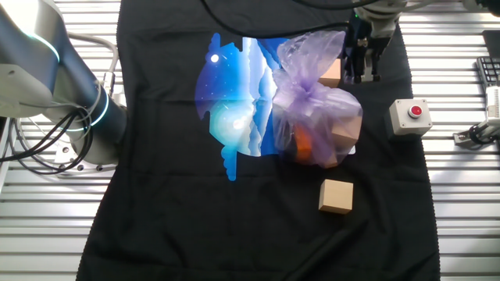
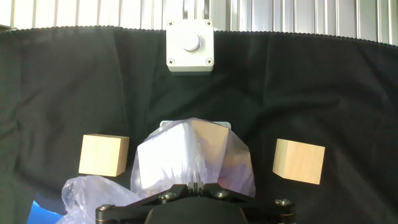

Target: Pick up a bag of things

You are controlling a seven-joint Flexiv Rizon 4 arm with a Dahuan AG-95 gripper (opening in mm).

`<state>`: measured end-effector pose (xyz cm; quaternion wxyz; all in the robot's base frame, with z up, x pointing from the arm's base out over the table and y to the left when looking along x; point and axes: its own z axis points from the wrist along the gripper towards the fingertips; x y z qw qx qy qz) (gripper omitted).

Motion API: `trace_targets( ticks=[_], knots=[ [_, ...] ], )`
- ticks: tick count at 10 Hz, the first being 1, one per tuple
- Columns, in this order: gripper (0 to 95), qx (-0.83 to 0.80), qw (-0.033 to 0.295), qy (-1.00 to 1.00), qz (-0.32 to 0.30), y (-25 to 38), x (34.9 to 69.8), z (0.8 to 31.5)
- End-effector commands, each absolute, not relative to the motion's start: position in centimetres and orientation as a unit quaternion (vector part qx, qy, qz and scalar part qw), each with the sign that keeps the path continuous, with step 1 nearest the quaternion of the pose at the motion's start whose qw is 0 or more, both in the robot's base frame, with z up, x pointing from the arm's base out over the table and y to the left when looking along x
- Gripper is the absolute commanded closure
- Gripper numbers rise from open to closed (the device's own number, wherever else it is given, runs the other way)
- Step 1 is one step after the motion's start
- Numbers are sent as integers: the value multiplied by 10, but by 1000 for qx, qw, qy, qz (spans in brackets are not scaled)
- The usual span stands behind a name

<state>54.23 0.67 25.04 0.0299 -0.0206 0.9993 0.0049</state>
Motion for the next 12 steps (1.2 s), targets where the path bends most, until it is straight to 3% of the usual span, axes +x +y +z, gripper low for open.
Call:
trace_targets(
  ticks=[1,6,7,12],
  knots=[
    [950,-20,30,999,5,7,542,250],
    [950,-20,30,999,5,7,542,250],
    [950,-8,27,1000,11,-7,558,197],
    [950,-21,11,1000,11,-2,555,209]
  ],
)
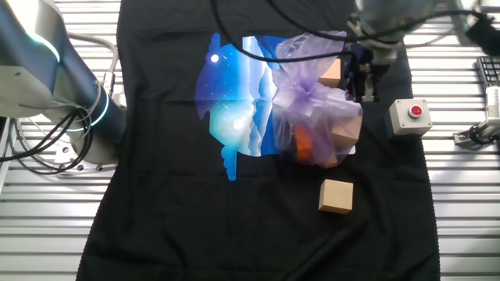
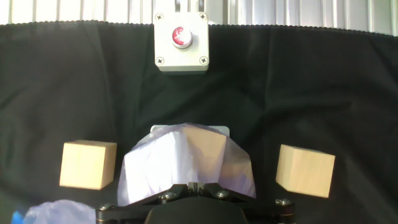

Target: Pick up a bag of things

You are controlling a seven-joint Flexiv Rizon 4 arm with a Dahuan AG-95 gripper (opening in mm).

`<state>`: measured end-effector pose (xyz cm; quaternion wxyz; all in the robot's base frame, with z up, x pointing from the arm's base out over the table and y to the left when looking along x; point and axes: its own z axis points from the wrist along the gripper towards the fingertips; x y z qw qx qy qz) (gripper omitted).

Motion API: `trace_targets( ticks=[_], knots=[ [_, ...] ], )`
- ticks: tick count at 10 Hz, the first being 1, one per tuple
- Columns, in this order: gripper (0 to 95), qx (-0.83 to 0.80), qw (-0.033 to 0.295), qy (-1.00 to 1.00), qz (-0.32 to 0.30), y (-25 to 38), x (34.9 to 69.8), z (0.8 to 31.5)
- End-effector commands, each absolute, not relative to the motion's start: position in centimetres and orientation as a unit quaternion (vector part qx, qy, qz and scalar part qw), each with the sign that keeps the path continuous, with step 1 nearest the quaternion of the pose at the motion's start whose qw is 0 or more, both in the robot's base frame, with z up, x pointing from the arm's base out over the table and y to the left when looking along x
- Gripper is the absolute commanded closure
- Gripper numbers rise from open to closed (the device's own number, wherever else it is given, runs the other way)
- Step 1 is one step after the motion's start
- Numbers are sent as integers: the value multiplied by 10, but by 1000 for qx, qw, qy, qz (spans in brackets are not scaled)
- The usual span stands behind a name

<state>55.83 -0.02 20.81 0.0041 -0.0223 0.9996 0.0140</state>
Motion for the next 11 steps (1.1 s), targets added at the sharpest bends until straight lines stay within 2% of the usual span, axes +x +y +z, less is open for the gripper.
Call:
trace_targets(
  ticks=[1,5,9,11],
  knots=[
    [950,-19,11,1000,12,-2,556,210],
    [950,3,24,1000,17,0,552,215],
    [950,7,21,1000,16,-4,571,197],
    [950,10,22,1000,13,-3,570,200]
  ],
)
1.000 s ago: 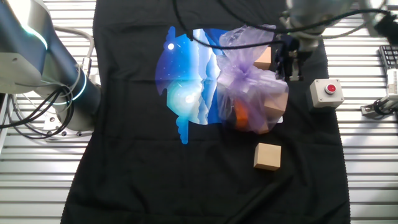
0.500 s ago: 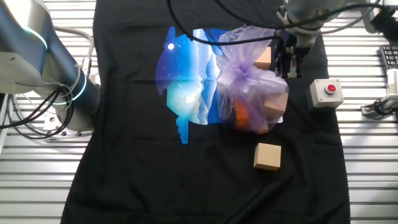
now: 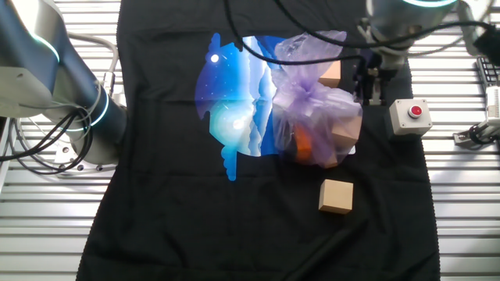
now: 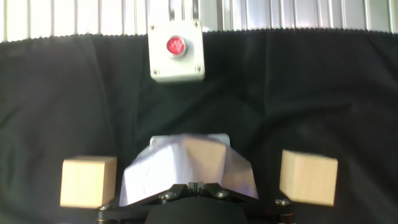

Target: Pick up a bag of things

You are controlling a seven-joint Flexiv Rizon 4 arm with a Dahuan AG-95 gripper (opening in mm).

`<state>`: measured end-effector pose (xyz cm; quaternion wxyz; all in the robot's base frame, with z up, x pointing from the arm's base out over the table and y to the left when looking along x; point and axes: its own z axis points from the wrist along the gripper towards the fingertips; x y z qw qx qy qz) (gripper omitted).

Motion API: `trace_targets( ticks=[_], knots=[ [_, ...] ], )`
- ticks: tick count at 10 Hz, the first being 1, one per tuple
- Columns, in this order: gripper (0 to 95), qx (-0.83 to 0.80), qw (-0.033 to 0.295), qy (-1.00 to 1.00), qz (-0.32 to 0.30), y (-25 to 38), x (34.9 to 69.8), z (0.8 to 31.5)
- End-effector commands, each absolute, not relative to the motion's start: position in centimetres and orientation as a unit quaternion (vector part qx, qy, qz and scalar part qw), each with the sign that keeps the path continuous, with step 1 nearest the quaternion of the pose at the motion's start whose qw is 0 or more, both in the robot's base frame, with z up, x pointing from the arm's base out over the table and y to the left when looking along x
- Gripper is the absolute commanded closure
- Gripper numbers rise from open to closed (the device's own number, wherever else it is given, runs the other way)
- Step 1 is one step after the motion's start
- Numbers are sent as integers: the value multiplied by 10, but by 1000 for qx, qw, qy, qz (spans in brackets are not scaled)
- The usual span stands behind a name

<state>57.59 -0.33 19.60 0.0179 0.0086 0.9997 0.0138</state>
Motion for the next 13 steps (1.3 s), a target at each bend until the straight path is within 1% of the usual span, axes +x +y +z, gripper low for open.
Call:
trace_targets(
  ticks=[1,2,4,5,6,7,9,13],
  knots=[
    [950,16,22,1000,13,1,566,205],
    [950,21,20,999,12,5,562,209],
    [950,23,20,999,10,5,557,208],
    [760,21,23,999,10,4,555,207],
    [380,7,29,999,11,2,551,205],
    [380,2,36,999,15,0,549,203],
    [0,-8,41,999,13,-1,544,203],
    [0,-15,40,999,16,-3,525,204]
  ],
)
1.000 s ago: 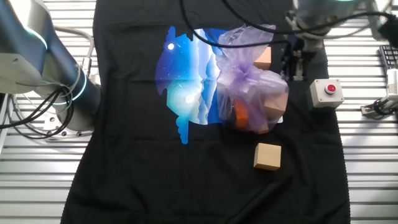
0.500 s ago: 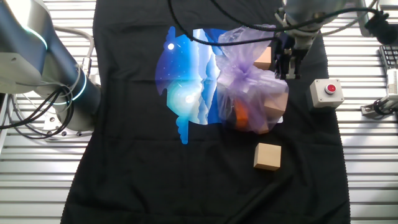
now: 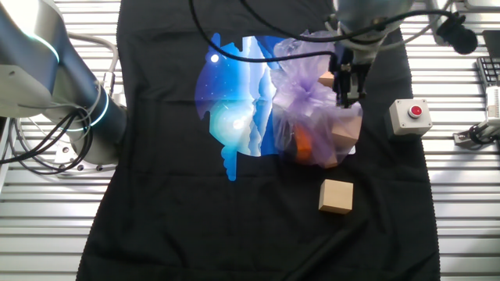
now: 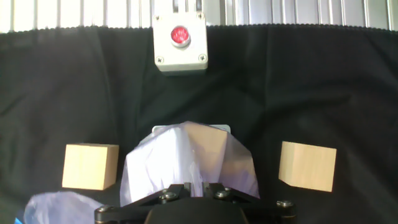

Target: Pick up a bag of things

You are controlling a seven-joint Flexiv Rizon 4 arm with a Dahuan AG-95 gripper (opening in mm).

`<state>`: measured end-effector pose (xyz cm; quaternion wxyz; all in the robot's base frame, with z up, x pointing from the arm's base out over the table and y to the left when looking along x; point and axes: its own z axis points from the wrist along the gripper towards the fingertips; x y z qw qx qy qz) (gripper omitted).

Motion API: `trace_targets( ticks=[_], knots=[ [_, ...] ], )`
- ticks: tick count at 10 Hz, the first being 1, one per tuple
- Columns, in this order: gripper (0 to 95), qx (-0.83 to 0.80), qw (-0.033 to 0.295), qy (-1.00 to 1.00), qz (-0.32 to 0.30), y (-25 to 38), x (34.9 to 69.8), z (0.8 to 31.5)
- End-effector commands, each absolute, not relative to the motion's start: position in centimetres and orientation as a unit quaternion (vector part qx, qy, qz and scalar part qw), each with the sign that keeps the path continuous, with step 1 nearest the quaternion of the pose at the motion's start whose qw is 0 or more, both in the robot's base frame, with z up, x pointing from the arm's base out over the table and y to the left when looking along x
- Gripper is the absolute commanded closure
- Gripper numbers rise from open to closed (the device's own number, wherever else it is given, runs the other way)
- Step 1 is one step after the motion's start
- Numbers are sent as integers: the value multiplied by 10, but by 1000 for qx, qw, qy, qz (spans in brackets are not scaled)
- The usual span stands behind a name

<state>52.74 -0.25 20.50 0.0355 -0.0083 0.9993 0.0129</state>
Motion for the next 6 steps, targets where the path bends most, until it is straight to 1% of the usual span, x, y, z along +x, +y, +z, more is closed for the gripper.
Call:
trace_targets(
  ticks=[1,3,5,6],
  knots=[
    [0,-17,40,999,18,-3,521,203],
    [0,-15,39,999,20,-5,512,200],
    [0,-5,25,1000,15,-1,505,203],
    [0,-3,24,1000,14,1,504,205]
  ],
)
